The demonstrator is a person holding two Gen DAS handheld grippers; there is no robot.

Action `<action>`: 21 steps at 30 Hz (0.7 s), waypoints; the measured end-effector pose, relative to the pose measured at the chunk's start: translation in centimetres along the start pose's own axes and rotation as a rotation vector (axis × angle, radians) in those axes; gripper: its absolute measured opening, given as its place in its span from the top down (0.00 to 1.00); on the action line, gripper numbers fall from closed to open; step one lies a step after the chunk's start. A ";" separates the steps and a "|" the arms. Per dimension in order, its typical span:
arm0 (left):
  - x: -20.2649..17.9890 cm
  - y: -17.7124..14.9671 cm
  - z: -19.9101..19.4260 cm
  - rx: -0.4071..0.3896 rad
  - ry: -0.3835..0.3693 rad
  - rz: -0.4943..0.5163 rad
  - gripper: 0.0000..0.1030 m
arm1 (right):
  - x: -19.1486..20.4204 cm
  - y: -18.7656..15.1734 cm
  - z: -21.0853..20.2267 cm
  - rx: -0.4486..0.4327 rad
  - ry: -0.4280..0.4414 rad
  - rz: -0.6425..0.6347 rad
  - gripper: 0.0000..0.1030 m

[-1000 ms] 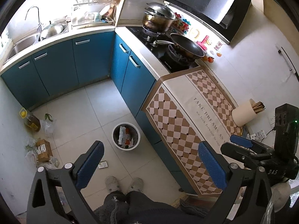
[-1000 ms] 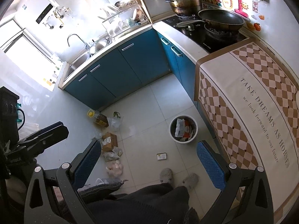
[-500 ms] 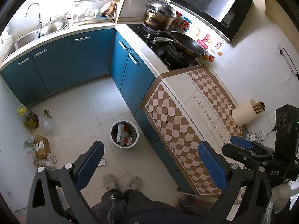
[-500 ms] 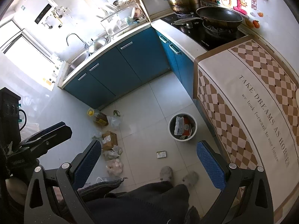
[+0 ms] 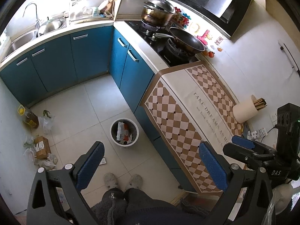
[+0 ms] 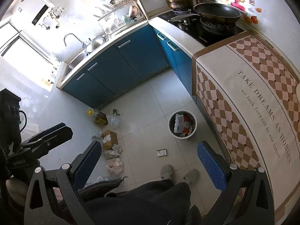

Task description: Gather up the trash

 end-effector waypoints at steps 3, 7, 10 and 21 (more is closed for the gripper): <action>-0.1 0.0 0.1 0.006 -0.005 0.009 0.00 | -0.2 -0.1 0.0 0.000 -0.002 0.005 0.00; -0.2 0.0 0.3 0.016 -0.011 0.022 0.00 | -0.3 -0.2 -0.2 0.000 -0.007 0.013 0.00; -0.3 -0.1 0.2 0.018 -0.014 0.024 0.00 | -0.5 -0.2 -0.2 -0.001 -0.008 0.016 0.00; -0.4 -0.1 0.6 0.039 -0.037 0.031 0.00 | -0.7 -0.7 0.0 0.003 -0.009 0.033 0.00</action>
Point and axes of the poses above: each gripper's, at about its wrist camera, not at the fingertips, and z roughly the way its jaws point, x to its left, y to its top, the point moved 5 cm from there along z, roughly the way its jaws point, and after that the axes turned 5 degrees about -z, right-handed, at the moved point
